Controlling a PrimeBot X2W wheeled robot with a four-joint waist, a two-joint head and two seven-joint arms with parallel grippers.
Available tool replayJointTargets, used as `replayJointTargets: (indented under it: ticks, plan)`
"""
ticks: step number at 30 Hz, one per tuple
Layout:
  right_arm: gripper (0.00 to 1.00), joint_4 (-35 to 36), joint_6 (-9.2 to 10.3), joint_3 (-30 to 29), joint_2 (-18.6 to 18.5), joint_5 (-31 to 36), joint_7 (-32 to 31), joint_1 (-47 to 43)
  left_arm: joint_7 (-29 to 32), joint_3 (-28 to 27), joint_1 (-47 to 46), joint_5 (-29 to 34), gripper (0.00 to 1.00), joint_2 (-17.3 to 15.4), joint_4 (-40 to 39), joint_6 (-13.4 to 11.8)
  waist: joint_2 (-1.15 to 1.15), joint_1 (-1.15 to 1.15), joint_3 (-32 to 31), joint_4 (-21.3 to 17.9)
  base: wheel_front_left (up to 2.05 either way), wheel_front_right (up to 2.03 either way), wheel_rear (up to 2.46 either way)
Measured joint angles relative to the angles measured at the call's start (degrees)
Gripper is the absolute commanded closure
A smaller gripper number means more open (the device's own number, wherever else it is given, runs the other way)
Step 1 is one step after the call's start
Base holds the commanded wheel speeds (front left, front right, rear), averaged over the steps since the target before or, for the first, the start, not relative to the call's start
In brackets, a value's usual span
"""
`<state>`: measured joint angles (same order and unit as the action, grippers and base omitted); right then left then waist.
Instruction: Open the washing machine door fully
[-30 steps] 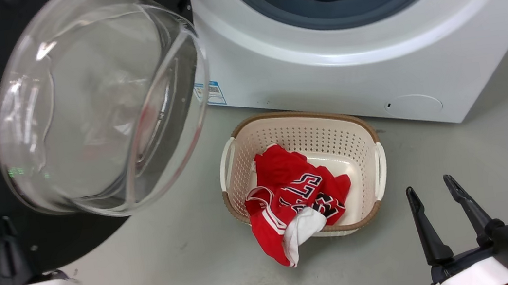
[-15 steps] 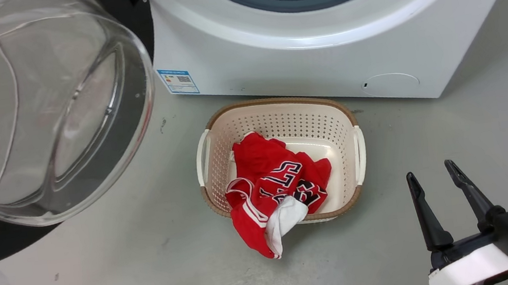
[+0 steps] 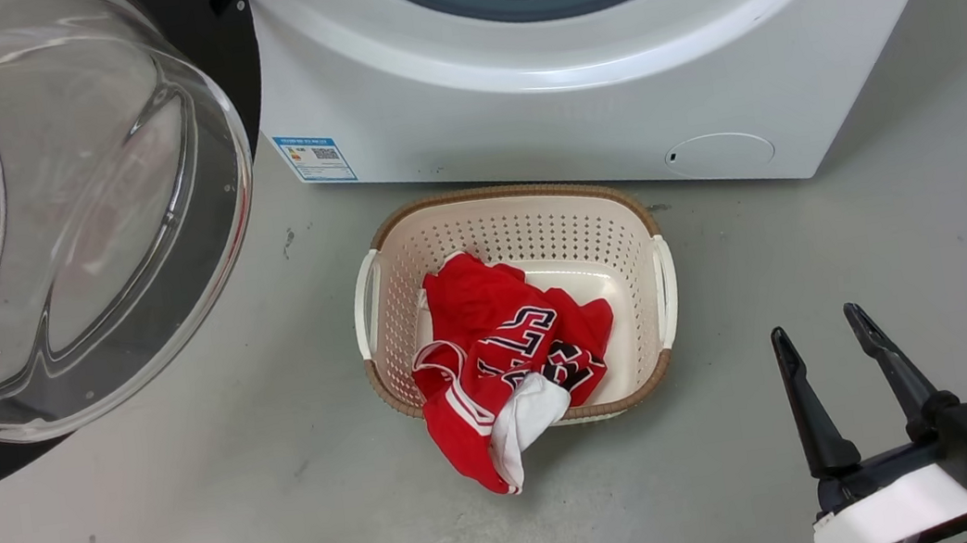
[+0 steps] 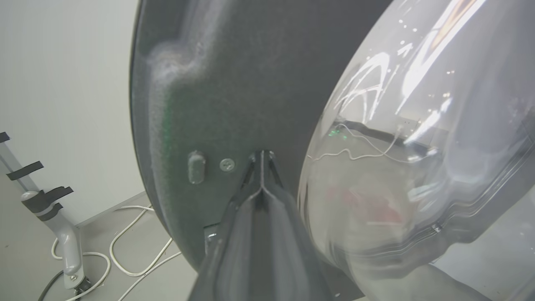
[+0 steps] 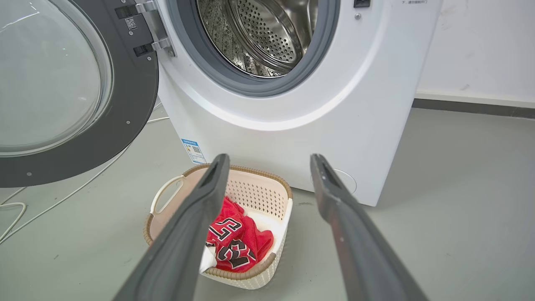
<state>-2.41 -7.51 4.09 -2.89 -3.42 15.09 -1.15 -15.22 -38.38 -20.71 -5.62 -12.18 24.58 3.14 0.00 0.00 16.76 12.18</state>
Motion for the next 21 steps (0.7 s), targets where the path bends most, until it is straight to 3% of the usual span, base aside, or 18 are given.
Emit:
replayJointTargets:
  ticks: [10,21]
  plan:
    - [0.0,-0.4,0.0,0.3,0.0,-0.5,0.0,-0.2,0.0,1.8,1.0,3.0,1.0,2.2,-1.9,1.4,0.0,0.0,-2.6,0.4,0.0,0.0,0.0]
    - [0.0,-1.2,0.0,1.2,0.0,-2.7,0.0,-1.8,0.0,7.5,9.3,5.9,1.0,6.8,-11.9,2.8,0.0,-0.01,-8.9,0.1,0.0,0.0,0.0]
